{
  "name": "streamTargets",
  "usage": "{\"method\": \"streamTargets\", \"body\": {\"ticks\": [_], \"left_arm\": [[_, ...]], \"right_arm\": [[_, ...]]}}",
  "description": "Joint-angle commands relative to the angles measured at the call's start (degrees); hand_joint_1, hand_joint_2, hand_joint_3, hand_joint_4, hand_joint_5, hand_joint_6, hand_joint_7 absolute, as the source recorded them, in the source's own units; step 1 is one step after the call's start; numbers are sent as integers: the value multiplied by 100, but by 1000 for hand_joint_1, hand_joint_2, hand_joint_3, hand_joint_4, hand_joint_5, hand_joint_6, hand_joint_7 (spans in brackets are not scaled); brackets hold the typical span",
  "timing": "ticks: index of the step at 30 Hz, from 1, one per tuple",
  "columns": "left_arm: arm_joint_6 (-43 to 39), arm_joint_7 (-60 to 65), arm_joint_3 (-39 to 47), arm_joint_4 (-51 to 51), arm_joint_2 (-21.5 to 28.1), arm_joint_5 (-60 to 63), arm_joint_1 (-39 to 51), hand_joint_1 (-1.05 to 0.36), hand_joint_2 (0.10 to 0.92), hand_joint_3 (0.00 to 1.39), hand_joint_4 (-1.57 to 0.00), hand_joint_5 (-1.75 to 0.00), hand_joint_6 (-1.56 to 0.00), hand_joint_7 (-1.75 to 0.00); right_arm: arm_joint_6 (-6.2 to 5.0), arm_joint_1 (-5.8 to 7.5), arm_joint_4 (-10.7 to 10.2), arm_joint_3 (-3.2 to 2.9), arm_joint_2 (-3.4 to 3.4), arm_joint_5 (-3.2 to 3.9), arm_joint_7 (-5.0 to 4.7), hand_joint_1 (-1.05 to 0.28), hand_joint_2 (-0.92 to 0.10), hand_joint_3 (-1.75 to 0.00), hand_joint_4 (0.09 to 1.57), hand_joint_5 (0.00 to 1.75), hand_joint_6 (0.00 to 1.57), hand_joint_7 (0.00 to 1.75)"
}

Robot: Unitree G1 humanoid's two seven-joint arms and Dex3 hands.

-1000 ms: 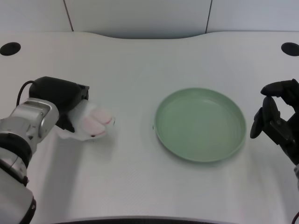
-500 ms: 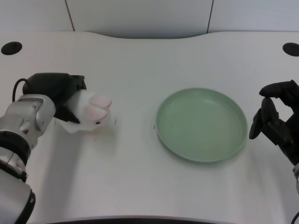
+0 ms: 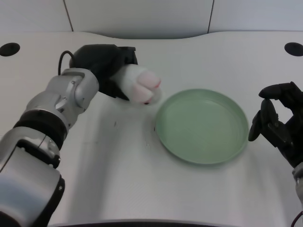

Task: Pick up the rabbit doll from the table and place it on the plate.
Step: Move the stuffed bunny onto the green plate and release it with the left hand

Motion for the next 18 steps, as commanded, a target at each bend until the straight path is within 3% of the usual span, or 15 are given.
{"method": "streamTargets", "body": {"ticks": [1, 2, 3, 7, 9, 13, 17, 18], "left_arm": [[-43, 26, -58, -34, -198, 31, -225, -230, 626, 617, -759, -1684, -699, -1714], [-42, -19, -45, -29, -288, 4, -238, -238, 526, 807, -755, -1707, -699, -1730], [-31, -50, -35, -21, -395, -21, -252, -245, 471, 906, -758, -1726, -703, -1738], [25, -55, -55, 44, -796, -30, -272, -321, 400, 1120, -925, -1745, -776, -1746], [43, -35, -73, 73, -903, -6, -275, -345, 386, 1140, -916, -1746, -773, -1746], [47, -2, -74, 159, -1248, -21, -261, -367, 348, 1198, -949, -1746, -785, -1746], [140, -14, -64, 222, -1446, -21, -280, -380, 396, 1135, -958, -1746, -776, -1746], [194, 0, -77, 245, -1535, -8, -282, -379, 400, 1136, -959, -1746, -777, -1746]], "right_arm": [[-156, 93, -75, 32, -18, -16, 33, -214, -912, -838, 977, 1746, 420, 1746], [-177, 118, -91, 53, -16, -38, 18, -219, -908, -839, 992, 1746, 428, 1746], [-226, 144, -87, 70, -20, -53, 32, -225, -904, -836, 1000, 1746, 433, 1746], [-321, 203, -102, 113, -20, -103, 20, -208, -906, -846, 1019, 1746, 451, 1746], [-362, 215, -94, 119, -17, -107, 35, -199, -910, -854, 1024, 1746, 454, 1746], [-268, 242, -174, 132, 4, -108, -15, -193, -910, -864, 1025, 1746, 449, 1746], [-396, 230, -91, 130, 9, -88, 65, -188, -893, -887, 1045, 1746, 459, 1746], [-369, 247, -140, 146, 24, -102, 39, -187, -889, -895, 1052, 1746, 463, 1746]]}}
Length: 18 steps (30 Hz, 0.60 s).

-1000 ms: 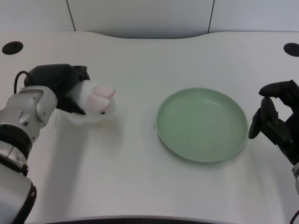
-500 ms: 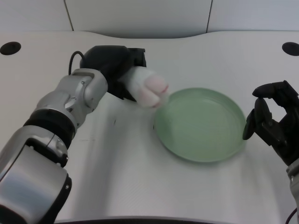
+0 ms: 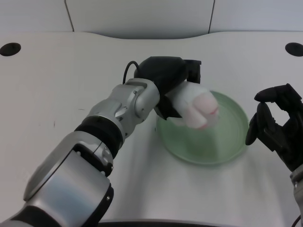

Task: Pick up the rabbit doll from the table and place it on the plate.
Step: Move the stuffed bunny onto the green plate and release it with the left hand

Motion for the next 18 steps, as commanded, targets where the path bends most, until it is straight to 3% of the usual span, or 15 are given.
{"method": "streamTargets", "body": {"ticks": [1, 6, 12, 13, 14, 15, 16, 17, 18], "left_arm": [[143, 21, -38, 104, -148, 2, -106, -386, 396, 1120, -944, -1746, -767, -1746], [352, -119, 2, 186, -313, -45, -105, -397, 475, 931, -793, -1746, -694, -1746], [433, -402, 164, 231, -364, -235, -73, -389, 434, 863, -760, -1746, -657, -1746], [495, -497, 200, 241, -371, -288, -79, -420, 470, 771, -693, -1746, -563, -1746], [542, -574, 229, 249, -373, -331, -79, -467, 557, 598, -622, -1616, -492, -1617], [576, -634, 247, 253, -374, -354, -77, -533, 674, 346, -544, -1424, -448, -1319], [631, -716, 279, 258, -380, -387, -73, -567, 736, 215, -499, -1330, -431, -1160], [645, -754, 296, 257, -379, -408, -58, -648, 787, 107, -352, -1163, -352, -944], [643, -776, 298, 256, -374, -417, -42, -687, 808, 63, -290, -1089, -317, -842]], "right_arm": [[-64, 82, -67, 5, 15, 21, -26, -188, -887, -899, 1055, 1746, 465, 1746], [-130, 153, -138, 41, 73, -8, -45, -183, -890, -910, 1061, 1746, 468, 1746], [-75, 203, -221, 53, 90, 17, -62, -200, -874, -917, 1069, 1746, 477, 1746], [-29, 202, -238, 51, 92, 14, -96, -202, -872, -918, 1069, 1746, 478, 1746], [-59, 196, -211, 46, 91, 20, -80, -206, -865, -915, 1065, 1746, 479, 1746], [-83, 190, -188, 41, 89, 34, -58, -203, -864, -917, 1063, 1746, 481, 1746], [-87, 196, -199, 50, 89, 15, -73, -201, -864, -918, 1063, 1746, 482, 1746], [-89, 199, -206, 59, 85, -5, -85, -196, -866, -922, 1065, 1746, 481, 1746], [-83, 202, -219, 66, 84, -19, -97, -194, -867, -923, 1066, 1746, 480, 1746]]}}
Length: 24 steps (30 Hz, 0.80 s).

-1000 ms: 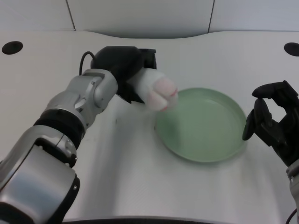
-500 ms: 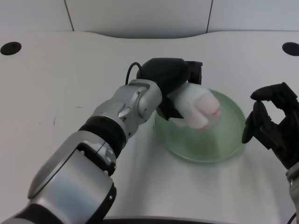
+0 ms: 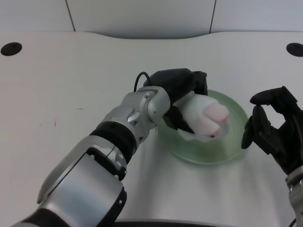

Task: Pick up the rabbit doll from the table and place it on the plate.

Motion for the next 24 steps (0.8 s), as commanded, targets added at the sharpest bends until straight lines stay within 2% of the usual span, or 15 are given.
{"method": "streamTargets", "body": {"ticks": [1, 2, 3, 5, 6, 7, 8, 9, 11, 17, 20, 24], "left_arm": [[37, -148, 43, 45, 42, -75, -21, -728, 825, 41, -221, -1033, -265, -765], [25, -156, 33, 46, 49, -75, -8, -773, 840, 26, -113, -1027, -173, -726], [22, -164, 27, 47, 52, -76, -2, -819, 856, 17, -46, -941, -70, -714], [33, -157, 10, 47, 54, -64, 3, -843, 865, 11, -11, -893, -18, -709], [40, -147, 0, 46, 55, -54, 5, -883, 885, 20, -4, -738, -7, -563], [97, -136, -22, 43, 47, -31, -4, -897, 892, 22, -2, -680, -3, -509], [164, -144, -32, 41, 38, -22, -15, -932, 909, 27, 0, -406, -1, -307], [213, -153, -38, 38, 31, -20, -23, -946, 915, 31, 0, -240, 0, -192], [314, -204, -15, 26, 27, -51, -33, -958, 920, 37, 1, -63, 1, -54], [544, -296, -10, 6, 40, -61, -73, -995, 921, 67, 1, 0, 1, 0], [564, -286, 163, -72, 205, -216, -50, -1026, 921, 67, 1, 1, 1, 1], [408, -408, 388, -277, 463, -446, 25, -1020, 921, 78, 1, 1, 1, 1]], "right_arm": [[-6, 71, -106, -31, -45, 11, -54, -193, -867, -924, 1067, 1746, 478, 1746], [3, 69, -105, -34, -44, 23, -48, -194, -866, -924, 1068, 1746, 477, 1746], [10, 68, -105, -35, -43, 33, -43, -194, -867, -925, 1068, 1746, 475, 1746], [25, 70, -115, -35, -38, 37, -52, -192, -869, -928, 1069, 1746, 472, 1746], [31, 73, -124, -33, -35, 33, -64, -187, -872, -931, 1068, 1746, 469, 1746], [48, 73, -135, -33, -30, 33, -79, -185, -873, -933, 1068, 1746, 467, 1746], [69, 72, -144, -33, -28, 36, -93, -183, -873, -933, 1066, 1746, 466, 1746], [83, 71, -150, -33, -27, 39, -101, -182, -872, -933, 1065, 1746, 465, 1746], [103, 65, -155, -31, -23, 32, -127, -182, -869, -930, 1061, 1746, 462, 1746], [60, 22, -78, -33, -55, 7, -118, -174, -885, -932, 1058, 1746, 456, 1746], [80, -25, -35, -62, -59, 62, -89, -175, -884, -931, 1059, 1746, 455, 1746], [109, -79, 31, -81, -102, 74, -60, -179, -882, -929, 1058, 1746, 454, 1746]]}}
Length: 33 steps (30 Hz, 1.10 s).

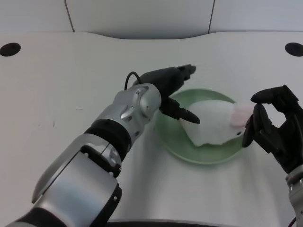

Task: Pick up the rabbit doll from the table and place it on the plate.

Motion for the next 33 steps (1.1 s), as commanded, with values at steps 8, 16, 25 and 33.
{"method": "streamTargets", "body": {"ticks": [8, 16, 25, 33], "left_arm": [[-785, -929, 987, -1373, 1138, -1222, 692, -1045, 921, 144, 1, 1, 1, 1], [-187, -1930, 1930, -4242, 1912, -2571, 2625, -932, 921, 323, -30, -459, -105, -78], [256, -1866, 2660, -6005, 1932, -3641, 4292, -812, 921, 336, -124, -713, -283, -72], [-5, -1918, 3052, -6394, 1886, -4213, 5775, -670, 921, 334, -404, -971, -528, -118]], "right_arm": [[-98, -160, 283, -154, -112, 110, 141, -196, -868, -915, 1057, 1746, 472, 1746], [-165, -283, 453, -189, -195, -14, 166, -203, -877, -893, 1025, 1746, 444, 1746], [-257, -407, 629, -213, -207, -31, 162, -188, -883, -884, 1035, 1746, 467, 1746], [-124, -487, 680, -238, -275, -9, 144, -169, -889, -885, 1037, 1746, 459, 1746]]}}
